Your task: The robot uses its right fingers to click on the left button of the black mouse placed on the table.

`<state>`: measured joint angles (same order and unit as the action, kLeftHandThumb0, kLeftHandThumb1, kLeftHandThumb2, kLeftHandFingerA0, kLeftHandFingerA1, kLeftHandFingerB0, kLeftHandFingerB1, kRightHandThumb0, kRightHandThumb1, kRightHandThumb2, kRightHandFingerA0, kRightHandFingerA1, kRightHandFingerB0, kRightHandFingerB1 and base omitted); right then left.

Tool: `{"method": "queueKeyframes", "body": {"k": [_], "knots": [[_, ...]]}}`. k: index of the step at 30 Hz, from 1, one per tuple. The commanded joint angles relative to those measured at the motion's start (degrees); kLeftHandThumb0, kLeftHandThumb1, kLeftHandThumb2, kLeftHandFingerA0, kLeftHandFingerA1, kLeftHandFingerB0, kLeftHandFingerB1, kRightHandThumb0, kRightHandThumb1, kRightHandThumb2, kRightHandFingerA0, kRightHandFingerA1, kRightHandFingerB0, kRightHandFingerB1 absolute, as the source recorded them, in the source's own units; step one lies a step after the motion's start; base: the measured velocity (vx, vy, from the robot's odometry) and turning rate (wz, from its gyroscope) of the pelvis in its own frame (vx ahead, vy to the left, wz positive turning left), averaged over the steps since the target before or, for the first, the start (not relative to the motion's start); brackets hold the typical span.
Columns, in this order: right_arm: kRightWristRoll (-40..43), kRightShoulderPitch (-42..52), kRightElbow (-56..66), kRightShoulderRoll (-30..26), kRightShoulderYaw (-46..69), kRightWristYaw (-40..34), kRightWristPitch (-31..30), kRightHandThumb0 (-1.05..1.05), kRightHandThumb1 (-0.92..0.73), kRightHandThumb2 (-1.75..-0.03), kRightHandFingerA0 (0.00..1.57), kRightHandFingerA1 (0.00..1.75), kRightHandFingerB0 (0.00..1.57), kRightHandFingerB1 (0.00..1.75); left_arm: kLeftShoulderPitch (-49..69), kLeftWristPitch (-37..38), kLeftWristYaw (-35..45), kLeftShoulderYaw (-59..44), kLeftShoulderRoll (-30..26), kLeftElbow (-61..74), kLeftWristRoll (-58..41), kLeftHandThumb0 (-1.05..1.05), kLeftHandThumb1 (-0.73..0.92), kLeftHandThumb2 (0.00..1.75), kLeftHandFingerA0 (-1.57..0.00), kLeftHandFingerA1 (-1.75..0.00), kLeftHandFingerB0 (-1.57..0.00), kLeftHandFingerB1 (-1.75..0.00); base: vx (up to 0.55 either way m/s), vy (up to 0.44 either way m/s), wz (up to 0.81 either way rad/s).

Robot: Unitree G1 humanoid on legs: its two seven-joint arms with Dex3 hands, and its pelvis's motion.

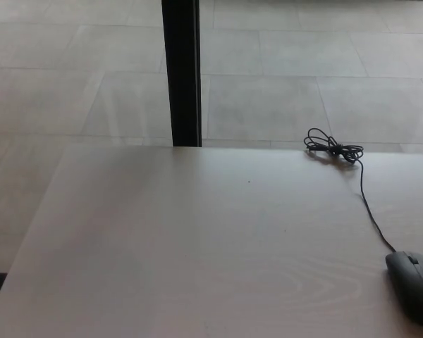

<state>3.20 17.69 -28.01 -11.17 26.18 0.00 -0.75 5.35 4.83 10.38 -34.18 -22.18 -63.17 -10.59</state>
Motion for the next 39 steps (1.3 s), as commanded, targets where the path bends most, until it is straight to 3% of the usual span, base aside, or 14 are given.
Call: {"method": "queueKeyframes", "body": {"k": [1, 3, 6, 7, 9, 16, 17, 18, 24, 25, 28, 29, 30, 39], "knots": [[9.31, -1.07, 1.28, 0.73, 9.31, -4.29, -4.74, -0.40, -0.74, -0.62, 0.50, 0.41, 0.30, 0.32, -1.16, 3.39, 4.35, -6.40, -2.16, -2.89, -8.11, -0.75, 0.75, 1.13, -0.61, -0.64, -0.40, -0.56, 0.00, 0.000, 0.00], [11.31, -2.84, 0.02, 0.34, 13.59, -7.30, -7.14, -0.50, -0.63, -0.85, 0.52, 0.53, 0.39, 0.47, -1.15, 3.30, 5.11, -6.99, -2.28, -3.20, -8.12, -0.81, 0.92, 0.73, -0.59, -0.53, -0.41, -0.43, 0.00, 0.000, 0.00], [14.94, -5.18, -0.34, -0.30, 19.13, -9.04, -10.23, -0.51, -0.63, -0.84, 0.52, 0.53, 0.33, 0.45, -1.32, 3.94, 5.01, -7.48, -2.05, -3.64, -8.18, -0.77, 0.75, 1.13, -0.55, -0.63, -0.35, -0.55, 0.00, 0.000, 0.00], [16.60, -6.61, 0.51, -1.48, 22.64, -11.49, -10.75, -0.45, -0.73, -0.62, 0.67, 0.86, 0.47, 0.37, -1.38, 3.59, 4.89, -7.95, -1.85, -3.64, -8.65, -0.84, 0.92, 0.70, -0.59, -0.54, -0.41, -0.44, 0.00, 0.000, 0.00], [20.53, -8.50, 1.17, -2.33, 26.86, -11.07, -10.66, -0.48, -0.67, -0.62, 0.54, 0.42, 0.42, 0.37, -1.27, 3.36, 4.90, -7.99, -1.62, -2.80, -8.81, -0.83, 0.92, 0.71, -0.57, -0.54, -0.42, -0.45, 0.00, 0.000, 0.00], [19.06, -14.36, 10.22, -7.14, 29.54, -12.18, -11.83, -0.43, -0.75, -0.64, 0.50, 0.39, 0.15, 0.28, -2.13, 3.59, 4.76, -7.73, -1.80, -3.69, -8.47, -0.83, 0.92, 0.71, -0.63, -0.52, -0.44, -0.44, 0.00, 0.000, 0.00], [17.17, -17.22, 13.13, -9.13, 27.99, -12.32, -11.57, -0.33, -0.56, -0.96, 0.62, 0.89, 0.00, 0.42, -1.85, 4.63, 5.27, -7.16, -1.69, -3.24, -8.12, -0.82, 0.92, 0.73, -0.61, -0.52, -0.41, -0.43, 0.00, 0.000, 0.00], [16.31, -18.61, 14.96, -9.93, 27.08, -12.35, -11.51, -0.40, -0.75, -0.63, 0.59, 1.14, 0.14, 0.28, -1.99, 4.93, 5.41, -6.95, -1.79, -3.30, -8.07, -0.82, 0.92, 0.70, -0.60, -0.49, -0.42, -0.42, 0.00, 0.000, 0.00], [13.55, -25.22, 31.10, -11.51, 19.31, -13.07, -17.02, -0.44, -0.72, -0.61, 0.59, 1.68, 0.20, 0.30, -2.19, 5.48, 6.52, -6.78, -1.94, -2.70, -8.52, -0.83, 0.92, 0.70, -0.61, -0.51, -0.44, -0.42, 0.00, 0.000, 0.00], [12.56, -25.36, 32.24, -11.69, 17.47, -11.93, -16.43, -0.55, -0.58, -0.80, 0.78, 1.07, 0.16, 0.40, -2.19, 5.22, 6.80, -7.00, -1.90, -2.71, -8.83, -0.84, 0.92, 0.69, -0.61, -0.52, -0.43, -0.42, 0.00, 0.000, 0.00], [2.61, -27.29, 35.51, -11.69, 7.40, -13.31, -14.13, -0.47, -0.67, -0.61, 0.89, 0.81, 0.31, 0.31, -2.48, 4.52, 6.72, -7.91, -1.70, -3.03, -9.93, -0.81, 0.92, 0.67, -0.71, -0.56, -0.47, -0.44, 0.00, 0.000, 0.00], [1.29, -28.02, 36.95, -12.72, 4.40, -12.76, -16.70, -0.52, -0.54, -0.80, 0.58, 0.59, 0.27, 0.43, -2.48, 4.70, 6.79, -7.89, -1.57, -3.02, -9.98, -0.78, 0.71, 1.11, -0.61, -0.65, -0.41, -0.57, 0.00, 0.000, 0.00], [0.34, -29.26, 38.08, -14.47, -0.36, -9.43, -17.75, -0.45, -0.66, -0.60, 0.39, 0.41, 0.33, 0.31, -2.80, 4.75, 6.38, -7.85, -1.77, -3.89, -9.82, -0.80, 0.92, 0.69, -0.61, -0.52, -0.41, -0.43, 0.00, 0.000, 0.00], [-10.90, -25.69, 34.22, -19.67, -19.61, -1.81, -9.10, -0.51, -0.62, -0.59, 0.42, 0.38, 0.41, 0.33, -2.54, 4.82, 6.22, -6.77, -2.03, -3.28, -9.23, -0.77, 0.74, 1.12, -0.62, -0.65, -0.41, -0.57, 0.00, 0.000, 0.00]]}}
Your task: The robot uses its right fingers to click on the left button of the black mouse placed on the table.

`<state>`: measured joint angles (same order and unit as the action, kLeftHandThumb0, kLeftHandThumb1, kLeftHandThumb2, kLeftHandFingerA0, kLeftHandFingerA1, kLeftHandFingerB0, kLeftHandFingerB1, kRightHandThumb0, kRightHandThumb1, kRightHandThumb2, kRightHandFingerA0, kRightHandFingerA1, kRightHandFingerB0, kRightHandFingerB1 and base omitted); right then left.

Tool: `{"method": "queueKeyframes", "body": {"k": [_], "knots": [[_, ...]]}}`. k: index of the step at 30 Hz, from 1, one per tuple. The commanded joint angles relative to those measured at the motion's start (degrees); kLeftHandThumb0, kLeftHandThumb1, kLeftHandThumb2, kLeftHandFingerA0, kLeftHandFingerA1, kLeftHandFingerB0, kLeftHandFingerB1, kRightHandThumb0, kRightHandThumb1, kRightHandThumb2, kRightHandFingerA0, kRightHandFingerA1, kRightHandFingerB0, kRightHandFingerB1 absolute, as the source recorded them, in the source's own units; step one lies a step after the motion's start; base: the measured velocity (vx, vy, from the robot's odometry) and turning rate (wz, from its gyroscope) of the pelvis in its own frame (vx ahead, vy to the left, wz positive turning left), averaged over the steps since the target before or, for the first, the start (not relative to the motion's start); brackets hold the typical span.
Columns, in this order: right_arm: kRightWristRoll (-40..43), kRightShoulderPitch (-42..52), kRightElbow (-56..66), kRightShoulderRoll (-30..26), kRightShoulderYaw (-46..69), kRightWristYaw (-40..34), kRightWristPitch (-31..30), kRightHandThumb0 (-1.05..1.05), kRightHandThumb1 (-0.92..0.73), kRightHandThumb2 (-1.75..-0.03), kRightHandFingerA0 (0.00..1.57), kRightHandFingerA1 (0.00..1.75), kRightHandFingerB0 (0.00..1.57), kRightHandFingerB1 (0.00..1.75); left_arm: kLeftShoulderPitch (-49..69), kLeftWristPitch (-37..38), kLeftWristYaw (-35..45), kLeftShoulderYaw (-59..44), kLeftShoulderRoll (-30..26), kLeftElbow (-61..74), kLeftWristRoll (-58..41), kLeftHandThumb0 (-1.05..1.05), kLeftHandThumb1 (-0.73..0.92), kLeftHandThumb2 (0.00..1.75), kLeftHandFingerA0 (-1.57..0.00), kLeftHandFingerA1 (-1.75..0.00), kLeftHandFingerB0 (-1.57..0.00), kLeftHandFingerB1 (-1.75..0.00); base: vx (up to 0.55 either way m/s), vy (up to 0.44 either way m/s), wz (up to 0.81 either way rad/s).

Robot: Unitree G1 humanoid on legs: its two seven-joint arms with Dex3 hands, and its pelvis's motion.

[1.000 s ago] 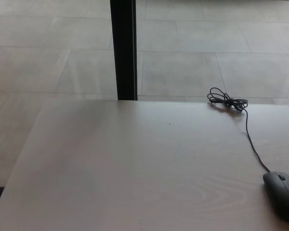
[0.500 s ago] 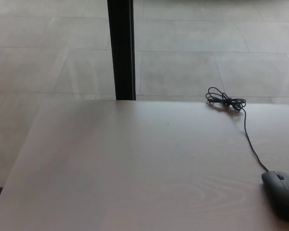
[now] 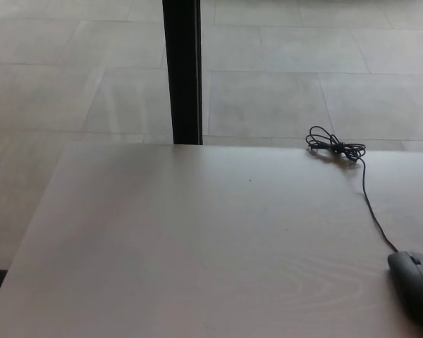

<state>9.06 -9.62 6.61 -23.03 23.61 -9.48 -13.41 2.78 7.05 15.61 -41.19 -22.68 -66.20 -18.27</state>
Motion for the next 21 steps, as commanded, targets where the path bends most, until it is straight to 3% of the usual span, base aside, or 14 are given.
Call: {"method": "queueKeyframes", "body": {"k": [1, 3, 5, 6, 8, 9, 11, 12, 13, 15, 16, 17, 19, 21], "knots": [[-17.03, 1.71, -0.88, -8.09, -17.88, 7.76, 4.08, -0.54, -0.63, -0.60, 0.38, 0.36, 0.40, 0.33, 0.01, 2.77, 1.07, 0.28, -1.61, -0.54, -1.48, -0.83, 0.92, 0.70, -0.68, -0.53, -0.47, -0.45, 0.00, 0.000, 0.00], [-17.86, 1.98, -2.17, -8.46, -20.56, 8.41, 4.01, -0.60, -0.49, -0.87, 0.26, 0.47, 0.37, 0.50, -0.14, 3.07, 1.31, 0.34, -1.90, -1.54, -1.31, -0.83, 0.92, 0.68, -0.68, -0.52, -0.47, -0.44, 0.00, 0.000, 0.00], [-18.41, 2.28, -3.51, -8.51, -23.35, 8.50, 3.80, -0.58, -0.63, -0.59, 0.32, 0.37, 0.41, 0.32, -0.13, 2.73, 1.72, -0.03, -1.78, -1.26, -1.87, -0.83, 0.92, 0.68, -0.67, -0.53, -0.46, -0.44, 0.00, 0.000, 0.00], [-19.16, 2.62, -4.78, -8.35, -24.88, 8.38, 3.98, -0.61, -0.63, -0.61, 0.30, 0.39, 0.40, 0.33, -0.11, 2.68, 1.67, 0.08, -1.78, -1.05, -1.80, -0.77, 0.73, 1.12, -0.58, -0.63, -0.39, -0.56, 0.00, 0.000, 0.00], [-19.49, 2.76, -7.36, -8.37, -26.62, 7.81, 5.31, -0.59, -0.62, -0.59, 0.35, 0.37, 0.43, 0.33, -0.13, 2.62, 1.37, 0.14, -1.81, -1.04, -1.74, -0.82, 0.92, 0.69, -0.68, -0.54, -0.47, -0.44, 0.00, 0.000, 0.00], [-19.55, 3.06, -8.70, -8.53, -26.90, 7.48, 6.37, -0.57, -0.64, -0.59, 0.36, 0.38, 0.43, 0.34, -0.53, 2.30, 1.31, -0.11, -1.62, -1.08, -2.12, -0.78, 0.71, 1.10, -0.64, -0.66, -0.42, -0.57, 0.00, 0.000, 0.00], [-20.09, 3.51, -11.04, -9.14, -27.44, 6.40, 8.39, -0.57, -0.63, -0.58, 0.35, 0.39, 0.45, 0.33, -1.58, 1.58, 1.00, -0.48, -1.50, -1.38, -2.68, -0.79, 0.71, 1.10, -0.64, -0.65, -0.41, -0.57, 0.00, 0.000, 0.00], [-20.54, 3.43, -11.72, -9.47, -28.04, 6.38, 7.98, -0.57, -0.65, -0.59, 0.33, 0.39, 0.45, 0.33, -1.47, 1.61, 1.21, -0.52, -1.42, -1.15, -2.81, -0.82, 0.91, 0.68, -0.70, -0.55, -0.44, -0.45, 0.00, 0.000, 0.00], [-21.05, 3.37, -13.51, -9.79, -28.68, 6.00, 9.37, -0.57, -0.65, -0.60, 0.36, 0.39, 0.45, 0.34, -1.25, 2.29, 0.87, -0.07, -1.42, -1.01, -2.29, -0.79, 0.72, 1.11, -0.62, -0.64, -0.41, -0.57, 0.00, 0.000, 0.00], [-20.61, 3.31, -16.28, -9.80, -29.18, 6.09, 11.55, -0.54, -0.65, -0.59, 0.36, 0.37, 0.45, 0.34, -1.20, 3.26, 0.10, 0.77, -1.59, -0.45, -1.36, -0.81, 0.92, 0.69, -0.67, -0.52, -0.46, -0.45, 0.00, 0.000, 0.00], [-21.57, 3.22, -16.73, -10.31, -30.03, 5.94, 11.61, -0.55, -0.67, -0.59, 0.35, 0.37, 0.44, 0.33, -1.44, 2.80, -0.20, 0.75, -1.78, -0.27, -1.52, -0.76, 0.73, 1.13, -0.61, -0.63, -0.41, -0.56, 0.00, 0.000, 0.00], [-22.41, 3.35, -17.12, -10.69, -30.57, 5.64, 11.97, -0.57, -0.65, -0.60, 0.35, 0.38, 0.43, 0.34, -1.45, 2.61, -0.23, 0.84, -1.88, -0.21, -1.49, -0.81, 0.92, 0.70, -0.67, -0.53, -0.47, -0.44, 0.00, 0.000, 0.00], [-23.62, 3.85, -18.33, -11.14, -31.53, 5.01, 12.73, -0.52, -0.67, -0.60, 0.33, 0.39, 0.44, 0.34, -1.46, 2.42, 0.48, 0.68, -1.95, -0.08, -1.87, -0.78, 0.74, 1.13, -0.61, -0.65, -0.42, -0.57, 0.00, 0.000, 0.00], [-24.39, 3.82, -19.60, -11.54, -32.18, 4.73, 13.58, -0.54, -0.68, -0.60, 0.31, 0.38, 0.44, 0.34, -1.34, 2.69, 0.24, 0.89, -1.77, -0.08, -1.66, -0.83, 0.92, 0.72, -0.65, -0.52, -0.45, -0.44, 0.00, 0.000, 0.00]]}}
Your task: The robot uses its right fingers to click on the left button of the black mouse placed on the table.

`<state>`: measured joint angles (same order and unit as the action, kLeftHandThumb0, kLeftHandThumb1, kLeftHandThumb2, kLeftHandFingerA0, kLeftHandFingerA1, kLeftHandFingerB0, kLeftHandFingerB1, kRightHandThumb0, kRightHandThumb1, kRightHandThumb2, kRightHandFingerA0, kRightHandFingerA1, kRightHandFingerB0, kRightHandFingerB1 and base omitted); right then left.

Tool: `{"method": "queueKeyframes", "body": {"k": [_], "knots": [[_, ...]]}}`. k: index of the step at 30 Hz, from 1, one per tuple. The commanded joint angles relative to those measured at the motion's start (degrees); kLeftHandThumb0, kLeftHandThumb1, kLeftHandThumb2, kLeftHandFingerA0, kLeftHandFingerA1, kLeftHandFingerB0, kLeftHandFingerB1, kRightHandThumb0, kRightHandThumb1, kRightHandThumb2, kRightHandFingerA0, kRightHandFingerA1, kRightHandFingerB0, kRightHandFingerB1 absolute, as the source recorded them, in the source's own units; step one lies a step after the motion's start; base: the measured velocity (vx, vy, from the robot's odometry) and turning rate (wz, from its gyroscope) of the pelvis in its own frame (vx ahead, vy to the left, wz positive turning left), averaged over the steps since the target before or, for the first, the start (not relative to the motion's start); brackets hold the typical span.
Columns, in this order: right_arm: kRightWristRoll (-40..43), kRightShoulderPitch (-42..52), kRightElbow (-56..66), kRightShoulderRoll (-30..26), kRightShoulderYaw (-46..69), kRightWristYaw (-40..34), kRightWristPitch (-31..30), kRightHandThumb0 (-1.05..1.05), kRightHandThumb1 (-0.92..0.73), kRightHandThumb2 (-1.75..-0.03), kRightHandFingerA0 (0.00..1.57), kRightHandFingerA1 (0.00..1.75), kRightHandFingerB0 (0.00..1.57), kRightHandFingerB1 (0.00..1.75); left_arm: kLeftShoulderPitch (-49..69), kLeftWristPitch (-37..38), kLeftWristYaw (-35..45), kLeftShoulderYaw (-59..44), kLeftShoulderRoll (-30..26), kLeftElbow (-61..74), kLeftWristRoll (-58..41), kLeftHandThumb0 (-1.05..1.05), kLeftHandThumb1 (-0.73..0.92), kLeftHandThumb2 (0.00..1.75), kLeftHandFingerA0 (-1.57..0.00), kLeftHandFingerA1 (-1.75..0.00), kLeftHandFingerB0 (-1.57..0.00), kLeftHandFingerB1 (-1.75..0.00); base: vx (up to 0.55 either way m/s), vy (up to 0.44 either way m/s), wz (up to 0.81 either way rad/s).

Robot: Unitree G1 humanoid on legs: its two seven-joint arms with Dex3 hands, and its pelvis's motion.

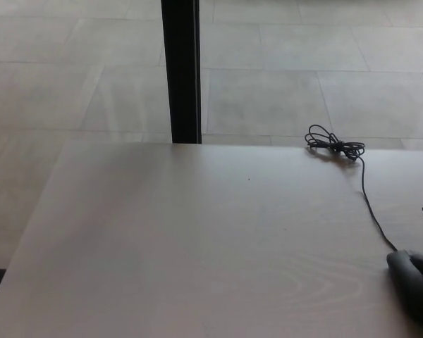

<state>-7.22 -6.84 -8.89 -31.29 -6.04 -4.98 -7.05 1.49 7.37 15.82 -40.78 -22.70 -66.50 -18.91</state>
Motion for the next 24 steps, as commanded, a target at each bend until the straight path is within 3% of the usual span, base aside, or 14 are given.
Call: {"method": "queueKeyframes", "body": {"k": [1, 2, 3, 10, 14, 15, 16, 17, 18, 20, 21, 22, 23, 24], "knots": [[-9.04, 0.96, -4.44, -3.77, -3.12, 0.17, 7.16, -0.54, -0.68, -0.60, 0.31, 0.38, 0.44, 0.34, 0.00, 2.68, -0.30, 0.63, -1.72, 0.06, -0.81, -0.83, 0.92, 0.72, -0.65, -0.52, -0.45, -0.44, 0.00, 0.000, 0.00], [-11.29, 0.92, -4.94, -4.39, -4.14, -1.14, 7.07, -0.56, -0.68, -0.59, 0.33, 0.38, 0.46, 0.33, -0.37, 1.60, -0.01, -0.14, -1.63, -0.04, -1.88, -0.88, 0.74, 0.91, -0.64, -0.61, -0.45, -0.52, 0.00, 0.000, 0.00], [-12.88, 0.91, -6.73, -4.92, -4.99, -2.78, 9.50, -0.55, -0.69, -0.61, 0.31, 0.41, 0.47, 0.35, -0.14, 2.36, -0.04, 0.61, -1.78, -0.23, -0.97, -0.82, 0.92, 0.70, -0.67, -0.55, -0.48, -0.45, 0.00, 0.000, 0.00], [-14.73, 0.52, -8.97, -4.96, -7.06, -2.18, 12.31, -0.56, -0.72, -0.62, 0.26, 0.39, 0.42, 0.34, -0.15, 2.47, -0.20, 1.23, -1.95, -0.22, -0.73, -0.82, 0.92, 0.73, -0.64, -0.53, -0.45, -0.45, 0.00, 0.000, 0.00], [-16.16, 0.81, -8.49, -3.86, -8.01, -3.43, 16.31, -0.53, -0.70, -0.61, 0.28, 0.41, 0.44, 0.35, 0.15, 2.69, 0.63, 0.97, -1.80, -0.33, -1.56, -0.82, 0.92, 0.71, -0.72, -0.57, -0.45, -0.47, 0.00, 0.000, 0.00], [-16.29, 0.73, -7.53, -3.37, -8.27, -3.16, 16.68, -0.54, -0.68, -0.60, 0.27, 0.41, 0.44, 0.34, 0.25, 2.69, 0.14, 1.03, -1.86, -0.72, -1.43, -0.79, 0.73, 1.13, -0.60, -0.64, -0.39, -0.56, 0.00, 0.000, 0.00], [-16.62, 0.48, -7.96, -3.11, -8.37, -3.75, 17.49, -0.53, -0.69, -0.60, 0.28, 0.41, 0.45, 0.35, 0.27, 2.91, 0.00, 1.00, -1.78, -0.76, -1.45, -0.81, 0.92, 0.72, -0.66, -0.54, -0.44, -0.45, 0.00, 0.000, 0.00], [-17.56, 0.19, -8.28, -3.10, -8.64, -4.72, 18.55, -0.54, -0.69, -0.61, 0.29, 0.42, 0.46, 0.36, 0.24, 2.67, 0.44, 0.55, -1.63, -0.69, -2.07, -0.77, 0.73, 1.12, -0.60, -0.65, -0.39, -0.57, 0.00, 0.000, 0.00], [-18.79, 0.02, -8.28, -3.30, -8.91, -5.38, 18.80, -0.55, -0.70, -0.61, 0.29, 0.42, 0.46, 0.35, 0.23, 2.48, 0.52, 0.34, -1.56, -0.60, -2.39, -0.80, 0.92, 0.70, -0.69, -0.56, -0.46, -0.46, 0.00, 0.000, 0.00], [-19.05, -0.31, -8.47, -3.32, -8.94, -4.91, 18.63, -0.58, -0.72, -0.62, 0.27, 0.41, 0.44, 0.34, 0.52, 2.86, 0.34, 0.94, -1.64, -0.42, -1.72, -0.81, 0.92, 0.72, -0.67, -0.54, -0.45, -0.46, 0.00, 0.000, 0.00], [-20.65, -0.44, -8.41, -3.88, -9.30, -5.42, 18.49, -0.58, -0.73, -0.62, 0.27, 0.40, 0.44, 0.34, 0.54, 3.00, 0.02, 0.99, -1.58, -0.22, -1.70, -0.87, 0.75, 0.91, -0.70, -0.63, -0.41, -0.52, 0.00, 0.000, 0.00], [-20.97, -0.36, -8.50, -3.87, -9.22, -5.54, 18.66, -0.58, -0.73, -0.62, 0.27, 0.40, 0.44, 0.34, 0.58, 3.04, -0.01, 1.03, -1.58, -0.19, -1.70, -0.87, 0.75, 0.91, -0.70, -0.63, -0.41, -0.52, 0.00, 0.000, 0.00], [-21.48, -0.43, -8.59, -3.94, -9.13, -5.66, 18.73, -0.59, -0.73, -0.62, 0.27, 0.41, 0.45, 0.34, 0.58, 3.16, -0.19, 0.95, -1.49, -0.10, -1.81, -0.84, 0.92, 0.70, -0.70, -0.57, -0.45, -0.46, 0.00, 0.000, 0.00], [-22.65, -0.46, -8.53, -4.23, -9.22, -5.97, 18.20, -0.62, -0.75, -0.63, 0.28, 0.39, 0.44, 0.34, 0.54, 3.44, 0.12, 0.95, -1.64, -0.44, -1.80, -0.78, 0.74, 1.13, -0.62, -0.65, -0.40, -0.57, 0.00, 0.000, 0.00]]}}
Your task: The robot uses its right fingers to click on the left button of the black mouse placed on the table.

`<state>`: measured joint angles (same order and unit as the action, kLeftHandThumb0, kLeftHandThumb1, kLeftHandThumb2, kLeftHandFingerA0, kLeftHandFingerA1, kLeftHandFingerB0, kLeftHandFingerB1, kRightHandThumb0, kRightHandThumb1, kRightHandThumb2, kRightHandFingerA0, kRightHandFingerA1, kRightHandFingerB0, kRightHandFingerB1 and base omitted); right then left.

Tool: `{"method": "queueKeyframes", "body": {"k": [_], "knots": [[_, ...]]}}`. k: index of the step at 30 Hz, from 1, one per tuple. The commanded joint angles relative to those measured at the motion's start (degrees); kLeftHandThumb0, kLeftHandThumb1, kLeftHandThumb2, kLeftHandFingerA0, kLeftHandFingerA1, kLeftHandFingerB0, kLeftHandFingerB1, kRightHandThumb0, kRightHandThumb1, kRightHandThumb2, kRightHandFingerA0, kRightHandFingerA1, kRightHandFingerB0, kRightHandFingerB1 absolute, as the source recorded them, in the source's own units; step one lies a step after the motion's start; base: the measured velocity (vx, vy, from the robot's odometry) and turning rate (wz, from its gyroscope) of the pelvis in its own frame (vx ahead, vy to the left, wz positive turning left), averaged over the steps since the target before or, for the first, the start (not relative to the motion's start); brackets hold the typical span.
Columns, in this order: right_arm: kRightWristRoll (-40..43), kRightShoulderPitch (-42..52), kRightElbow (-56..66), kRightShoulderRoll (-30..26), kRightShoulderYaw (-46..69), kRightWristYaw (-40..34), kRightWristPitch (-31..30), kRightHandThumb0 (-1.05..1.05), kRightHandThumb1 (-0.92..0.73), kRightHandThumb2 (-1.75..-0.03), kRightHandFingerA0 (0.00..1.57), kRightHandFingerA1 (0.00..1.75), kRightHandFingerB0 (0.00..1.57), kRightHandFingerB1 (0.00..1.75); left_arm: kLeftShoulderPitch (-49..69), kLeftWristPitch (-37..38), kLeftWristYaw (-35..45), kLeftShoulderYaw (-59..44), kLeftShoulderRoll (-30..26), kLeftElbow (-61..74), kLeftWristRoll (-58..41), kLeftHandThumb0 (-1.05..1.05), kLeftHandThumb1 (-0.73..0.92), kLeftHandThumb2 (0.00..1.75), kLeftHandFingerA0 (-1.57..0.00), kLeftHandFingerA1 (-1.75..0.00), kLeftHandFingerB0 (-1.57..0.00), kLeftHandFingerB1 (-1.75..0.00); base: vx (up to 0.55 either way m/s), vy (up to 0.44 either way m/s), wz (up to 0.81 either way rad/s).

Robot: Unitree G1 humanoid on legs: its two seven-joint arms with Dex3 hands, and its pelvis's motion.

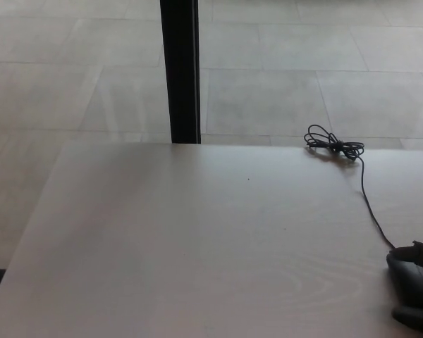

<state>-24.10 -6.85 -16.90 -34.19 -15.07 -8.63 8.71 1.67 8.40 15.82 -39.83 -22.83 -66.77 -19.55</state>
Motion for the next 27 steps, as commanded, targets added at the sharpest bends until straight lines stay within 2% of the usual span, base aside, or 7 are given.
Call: {"method": "queueKeyframes", "body": {"k": [1, 3, 5, 6, 14, 26, 27], "knots": [[-5.87, -0.45, -0.53, -1.35, -0.10, -2.31, 2.42, -0.61, -0.75, -0.63, 0.27, 0.40, 0.44, 0.34, 0.34, 2.11, 0.29, -0.05, -1.60, -0.21, -1.27, -0.78, 0.74, 1.13, -0.61, -0.65, -0.40, -0.57, 0.00, 0.000, 0.00], [-5.13, -0.39, -1.17, -0.95, 0.84, -1.99, 3.18, -0.57, -0.72, -0.61, 0.26, 0.39, 0.44, 0.35, 0.24, 1.71, 0.26, -0.19, -1.72, -0.34, -1.50, -0.82, 0.92, 0.70, -0.66, -0.55, -0.45, -0.46, 0.00, 0.000, 0.00], [-6.76, -0.48, -1.66, -1.10, 0.87, -3.03, 2.96, -0.56, -0.71, -0.61, 0.28, 0.39, 0.46, 0.34, 0.37, 1.49, 1.03, -0.26, -1.75, -0.19, -1.79, -0.82, 0.92, 0.71, -0.62, -0.55, -0.42, -0.46, 0.00, 0.000, 0.00], [-7.31, -0.59, -2.09, -1.30, 0.92, -3.09, 3.10, -0.55, -0.67, -0.60, 0.27, 0.42, 0.46, 0.35, 0.59, 2.34, 0.47, 0.39, -1.80, -0.33, -0.98, -0.77, 0.75, 1.14, -0.58, -0.63, -0.38, -0.56, 0.00, 0.000, 0.00], [-13.01, -0.62, -3.19, -3.50, 0.73, -4.59, 0.74, -0.64, -0.75, -0.63, 0.26, 0.38, 0.43, 0.33, 0.43, 1.43, 1.20, -0.40, -2.11, -1.52, -2.27, -0.83, 0.92, 0.72, -0.69, -0.55, -0.46, -0.45, 0.00, 0.000, 0.00], [-16.98, -4.17, -3.68, -2.49, -0.47, -3.84, -0.75, -0.69, -0.75, -0.63, 0.29, 0.37, 0.46, 0.34, 0.82, 2.23, -0.23, 1.17, -2.11, -1.22, -1.52, -0.84, 0.92, 0.73, -0.71, -0.57, -0.49, -0.46, 0.00, 0.000, 0.00], [-16.79, -4.72, -3.46, -1.86, -0.82, -2.96, -0.90, -0.69, -0.74, -0.63, 0.27, 0.38, 0.45, 0.34, 1.45, 3.14, 1.55, 1.21, -1.96, -1.11, -1.73, -0.79, 0.75, 1.15, -0.60, -0.65, -0.41, -0.57, 0.00, 0.000, 0.00]]}}
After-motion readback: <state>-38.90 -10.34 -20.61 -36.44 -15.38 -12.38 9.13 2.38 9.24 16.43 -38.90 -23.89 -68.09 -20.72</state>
